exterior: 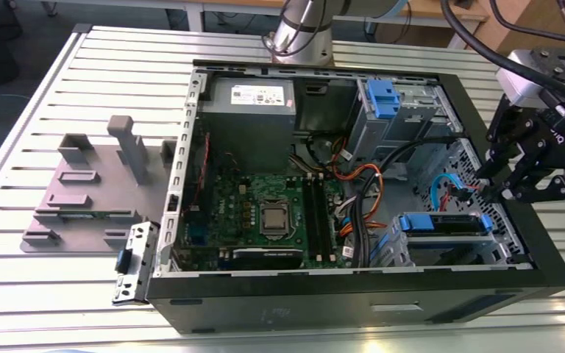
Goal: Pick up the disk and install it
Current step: 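Insert the first disk wire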
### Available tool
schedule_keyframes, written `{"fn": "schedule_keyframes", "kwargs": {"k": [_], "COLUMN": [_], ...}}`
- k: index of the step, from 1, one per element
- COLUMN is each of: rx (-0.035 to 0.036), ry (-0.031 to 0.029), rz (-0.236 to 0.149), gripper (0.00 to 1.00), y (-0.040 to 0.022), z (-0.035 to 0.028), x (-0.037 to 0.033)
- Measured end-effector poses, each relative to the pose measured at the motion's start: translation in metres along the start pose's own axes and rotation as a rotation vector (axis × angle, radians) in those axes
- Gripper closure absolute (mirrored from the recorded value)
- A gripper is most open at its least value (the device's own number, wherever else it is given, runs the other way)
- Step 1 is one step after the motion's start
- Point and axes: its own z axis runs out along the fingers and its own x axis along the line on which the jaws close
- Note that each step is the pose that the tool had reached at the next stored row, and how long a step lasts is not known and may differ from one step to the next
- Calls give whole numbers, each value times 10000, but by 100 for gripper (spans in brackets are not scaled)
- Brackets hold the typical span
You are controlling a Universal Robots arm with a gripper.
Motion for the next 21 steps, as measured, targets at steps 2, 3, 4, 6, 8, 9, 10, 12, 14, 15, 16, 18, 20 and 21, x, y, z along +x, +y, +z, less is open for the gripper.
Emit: {"fn": "schedule_keyframes", "kwargs": {"k": [2, 3, 4, 6, 8, 9, 10, 12, 14, 15, 16, 18, 20, 21], "rx": [0, 0, 0, 0, 0, 0, 0, 0, 0, 0, 0, 0, 0, 0], "ry": [-1, -1, -1, -2, -2, -2, -2, -2, -2, -2, -1, -1, -3, 0], "rz": [0, 0, 0, 1, 0, 0, 1, 1, 0, 0, 1, 0, -2, 0], "gripper": [59, 59, 60, 66, 73, 78, 83, 83, 83, 83, 83, 83, 83, 83], "y": [0, 0, -1, -1, -1, -1, -1, -2, -2, -2, -2, -3, 19, 42], "z": [1, 1, 1, 1, 1, 1, 1, 1, 1, 1, 1, 1, 1, 1], "x": [0, 0, 0, 0, 0, 0, 0, 0, 0, 0, 0, 0, 4, 9]}}
